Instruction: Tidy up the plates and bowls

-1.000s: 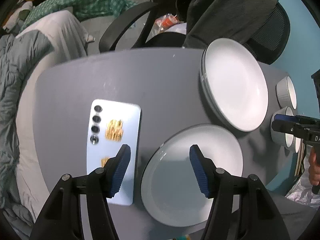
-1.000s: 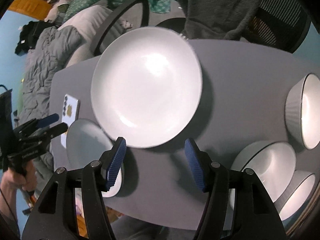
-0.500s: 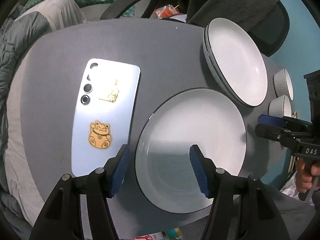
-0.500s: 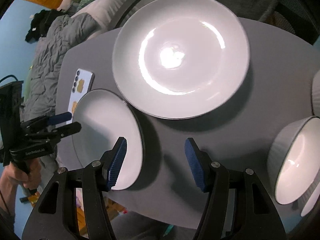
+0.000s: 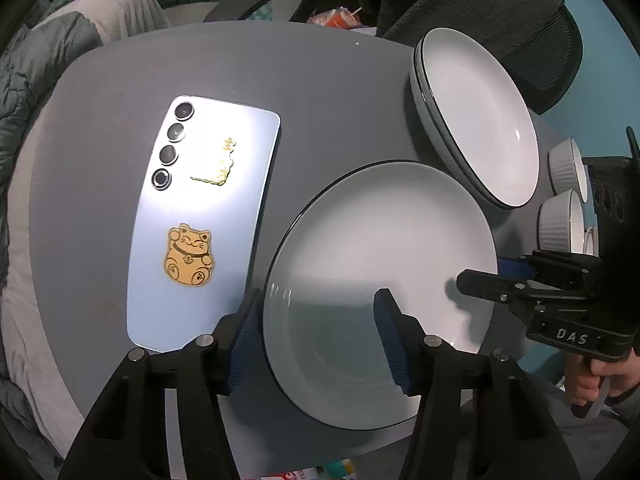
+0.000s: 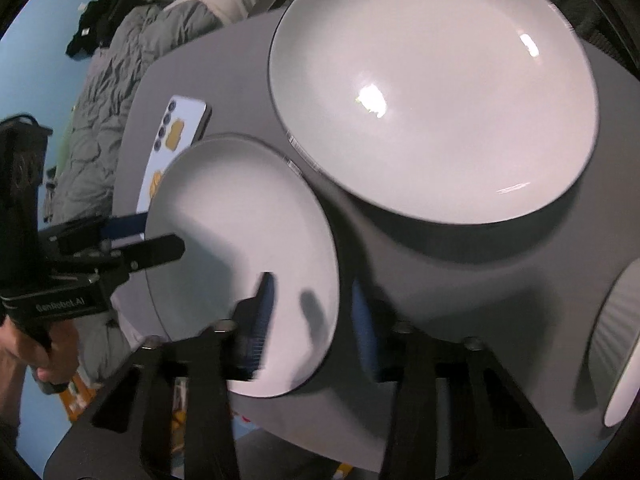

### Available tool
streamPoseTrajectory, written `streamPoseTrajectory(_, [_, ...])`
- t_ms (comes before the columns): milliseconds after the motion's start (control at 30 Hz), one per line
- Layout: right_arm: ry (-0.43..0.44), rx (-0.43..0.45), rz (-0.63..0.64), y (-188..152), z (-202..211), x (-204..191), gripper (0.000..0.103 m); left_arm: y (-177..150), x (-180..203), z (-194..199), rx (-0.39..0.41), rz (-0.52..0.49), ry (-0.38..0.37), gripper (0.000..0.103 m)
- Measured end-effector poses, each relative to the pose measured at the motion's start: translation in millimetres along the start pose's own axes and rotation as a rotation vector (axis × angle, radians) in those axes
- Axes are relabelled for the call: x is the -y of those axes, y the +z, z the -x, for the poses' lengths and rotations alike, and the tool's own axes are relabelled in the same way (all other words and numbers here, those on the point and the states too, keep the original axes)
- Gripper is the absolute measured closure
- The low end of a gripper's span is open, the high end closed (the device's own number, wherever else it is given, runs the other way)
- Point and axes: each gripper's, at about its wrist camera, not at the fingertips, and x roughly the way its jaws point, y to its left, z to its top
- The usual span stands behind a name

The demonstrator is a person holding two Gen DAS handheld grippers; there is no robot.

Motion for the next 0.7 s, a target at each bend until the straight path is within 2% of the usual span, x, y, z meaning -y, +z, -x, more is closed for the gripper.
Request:
streamPoseTrajectory(100, [-0.038, -0.004, 0.018, -2, -3, 0, 0.079, -4, 2, 0, 0.006, -0.003, 0.014, 0.049])
streamPoseTrajectory(167, [-0.045, -0.006, 0.021, 0, -3, 0, 0.087, -6, 4, -1, 0.008, 0.002, 0.015, 0.049])
streamPoseTrajectory(267, [-0.015, -0.02, 0.001, 2, -2, 7, 0.09, -11, 8, -3, 0.008, 0.003, 0.012, 0.049])
streamPoseTrajectory(700, [-0.018, -0.038, -0.003, -13, 6, 28, 0.09, -34, 41, -21, -0.002, 0.002, -0.031, 0.049])
